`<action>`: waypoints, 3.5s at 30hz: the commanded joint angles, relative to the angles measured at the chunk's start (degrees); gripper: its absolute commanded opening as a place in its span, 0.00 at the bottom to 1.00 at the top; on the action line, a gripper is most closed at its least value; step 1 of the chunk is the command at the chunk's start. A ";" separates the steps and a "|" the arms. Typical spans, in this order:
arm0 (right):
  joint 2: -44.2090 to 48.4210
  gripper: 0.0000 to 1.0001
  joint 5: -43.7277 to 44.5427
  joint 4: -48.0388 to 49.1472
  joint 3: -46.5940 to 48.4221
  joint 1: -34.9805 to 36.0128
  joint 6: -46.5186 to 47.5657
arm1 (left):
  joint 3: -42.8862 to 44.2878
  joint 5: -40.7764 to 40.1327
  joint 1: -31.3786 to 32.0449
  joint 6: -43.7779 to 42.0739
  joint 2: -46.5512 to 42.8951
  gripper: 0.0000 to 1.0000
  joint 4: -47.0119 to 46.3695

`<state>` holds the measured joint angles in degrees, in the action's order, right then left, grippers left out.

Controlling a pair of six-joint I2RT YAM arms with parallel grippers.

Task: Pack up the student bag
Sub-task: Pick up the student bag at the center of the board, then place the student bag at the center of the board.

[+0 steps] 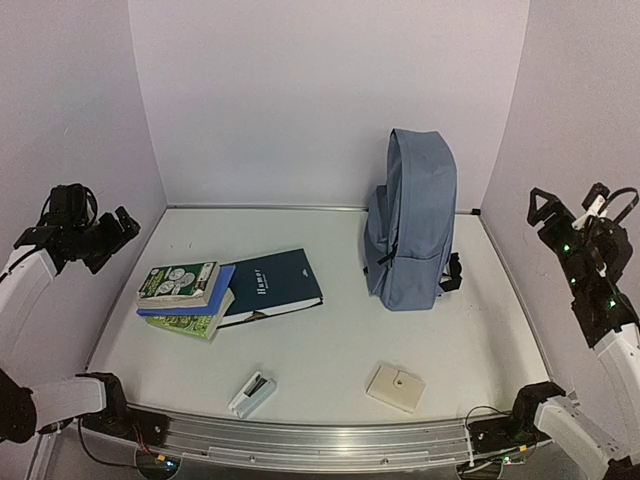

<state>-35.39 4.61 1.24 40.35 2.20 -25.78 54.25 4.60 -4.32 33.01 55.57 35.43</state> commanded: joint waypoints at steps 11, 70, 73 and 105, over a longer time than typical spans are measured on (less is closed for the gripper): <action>-16.52 0.88 -19.30 -16.79 24.40 1.17 1.36 | 15.78 13.13 -0.21 -12.25 10.64 1.00 10.57; -73.26 0.08 61.91 -33.09 73.73 46.87 18.04 | 2.43 22.68 -0.11 -15.42 7.71 1.00 -1.81; -72.31 0.00 56.98 -33.14 75.43 46.87 19.02 | 2.44 22.57 -0.09 -15.50 7.64 1.00 -1.85; -27.45 0.05 19.89 0.09 19.27 46.92 37.58 | 3.62 20.76 35.70 -9.30 18.82 1.00 -25.66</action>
<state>-66.65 16.77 -5.47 64.74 49.17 12.16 55.86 30.63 25.24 23.13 70.05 18.12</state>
